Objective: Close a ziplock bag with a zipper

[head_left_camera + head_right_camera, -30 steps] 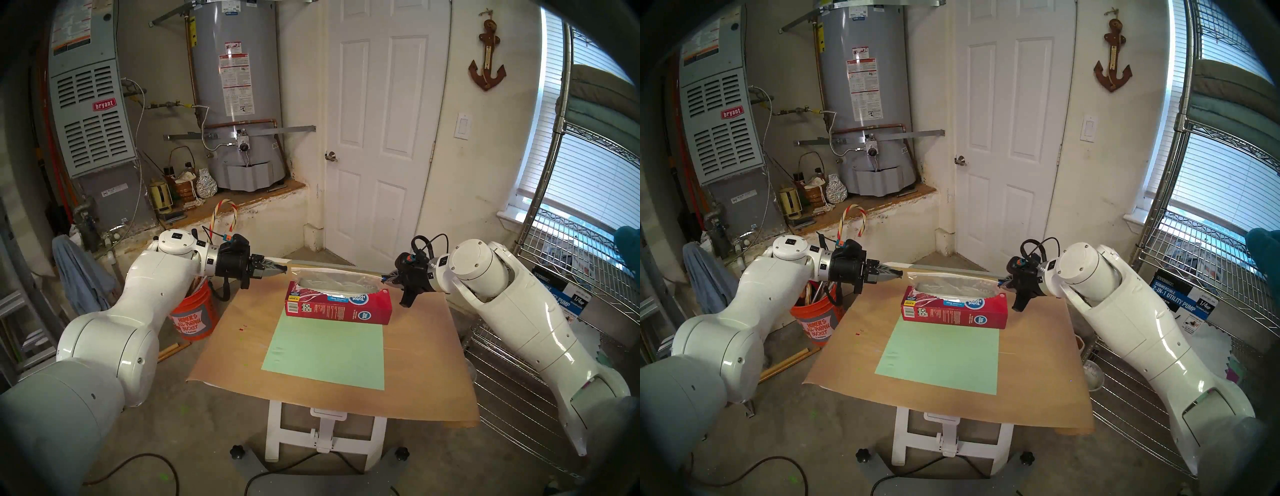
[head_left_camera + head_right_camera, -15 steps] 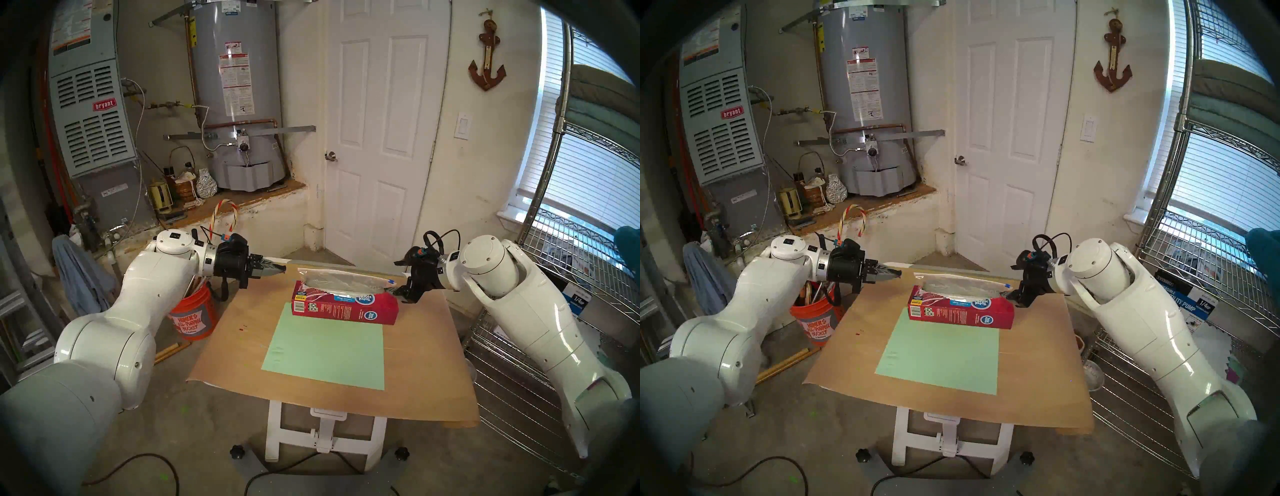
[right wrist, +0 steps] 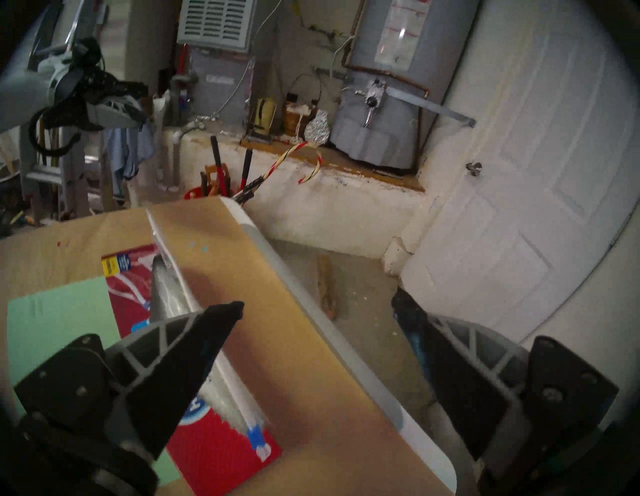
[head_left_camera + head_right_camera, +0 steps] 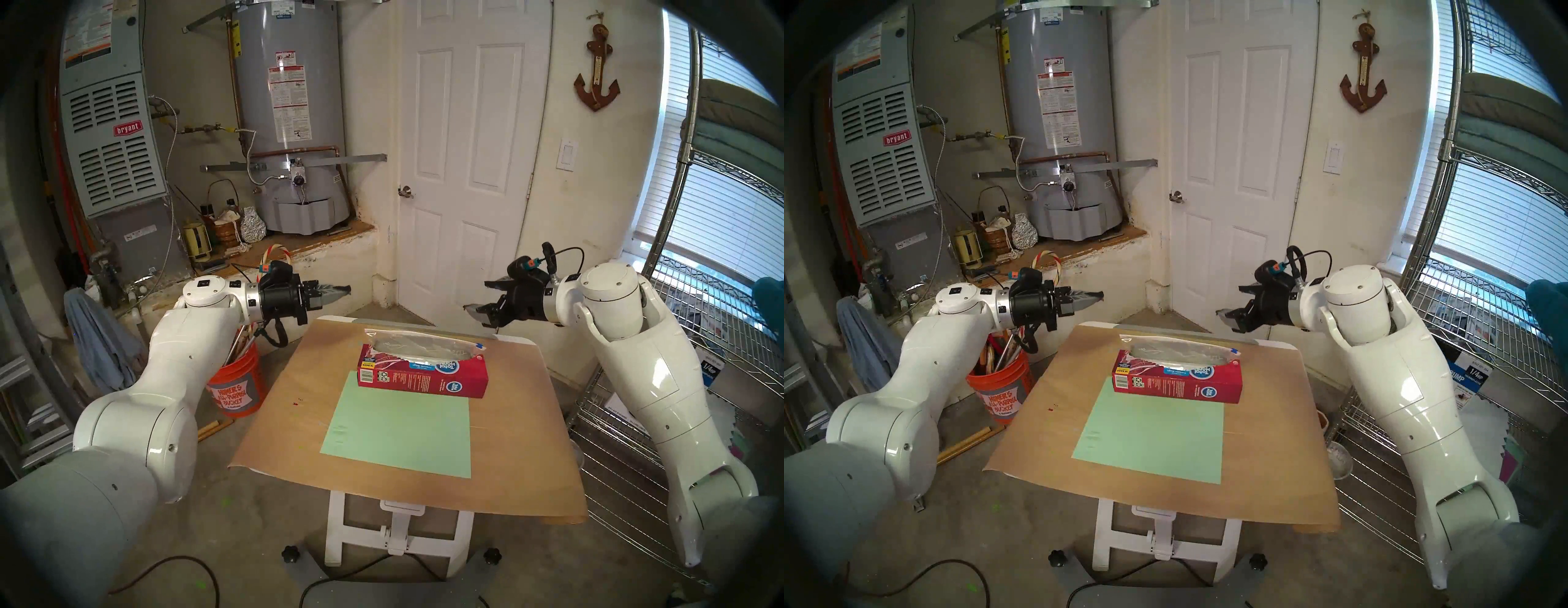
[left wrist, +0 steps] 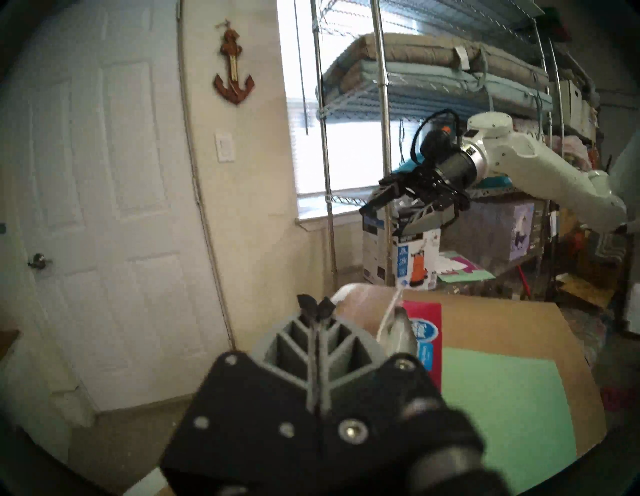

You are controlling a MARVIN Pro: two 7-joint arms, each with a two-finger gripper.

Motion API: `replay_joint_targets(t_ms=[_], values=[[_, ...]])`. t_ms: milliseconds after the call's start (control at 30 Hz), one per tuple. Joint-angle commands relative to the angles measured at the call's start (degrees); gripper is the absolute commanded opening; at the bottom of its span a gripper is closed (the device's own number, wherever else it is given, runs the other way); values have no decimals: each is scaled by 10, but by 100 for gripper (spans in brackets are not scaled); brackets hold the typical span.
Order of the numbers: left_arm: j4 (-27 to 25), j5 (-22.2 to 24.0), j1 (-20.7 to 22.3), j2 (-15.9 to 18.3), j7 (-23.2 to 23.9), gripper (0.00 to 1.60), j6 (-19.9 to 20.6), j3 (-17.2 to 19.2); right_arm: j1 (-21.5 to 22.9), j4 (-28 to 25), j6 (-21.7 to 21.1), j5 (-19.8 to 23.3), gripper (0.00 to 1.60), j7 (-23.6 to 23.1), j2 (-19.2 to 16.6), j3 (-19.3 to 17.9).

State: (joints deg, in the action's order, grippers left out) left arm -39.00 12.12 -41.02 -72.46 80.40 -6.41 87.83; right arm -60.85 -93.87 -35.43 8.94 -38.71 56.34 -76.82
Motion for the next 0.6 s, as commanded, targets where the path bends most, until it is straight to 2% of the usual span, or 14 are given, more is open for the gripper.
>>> replay_joint_targets(t_ms=[0, 233, 267, 300, 333, 367, 567], values=[[-31, 37, 32, -52, -41, 0, -3, 31, 30, -28, -1, 11, 160, 48, 50, -28], [-43, 56, 28, -80, -88, 0, -5, 58, 19, -36, -12, 9, 160, 97, 72, -43], [-43, 58, 26, -83, -93, 9, -4, 61, 17, -35, -14, 9, 160, 103, 74, -46], [-44, 61, 24, -87, -102, 12, -4, 66, 15, -36, -16, 9, 160, 111, 77, -49], [-46, 64, 21, -91, -109, 11, -5, 70, 13, -38, -17, 8, 160, 120, 81, -51], [-46, 66, 19, -94, -114, 0, -5, 73, 11, -39, -18, 6, 160, 127, 83, -52], [-53, 77, 8, -108, -161, 0, -11, 99, 0, -46, -29, 5, 160, 173, 105, -61]])
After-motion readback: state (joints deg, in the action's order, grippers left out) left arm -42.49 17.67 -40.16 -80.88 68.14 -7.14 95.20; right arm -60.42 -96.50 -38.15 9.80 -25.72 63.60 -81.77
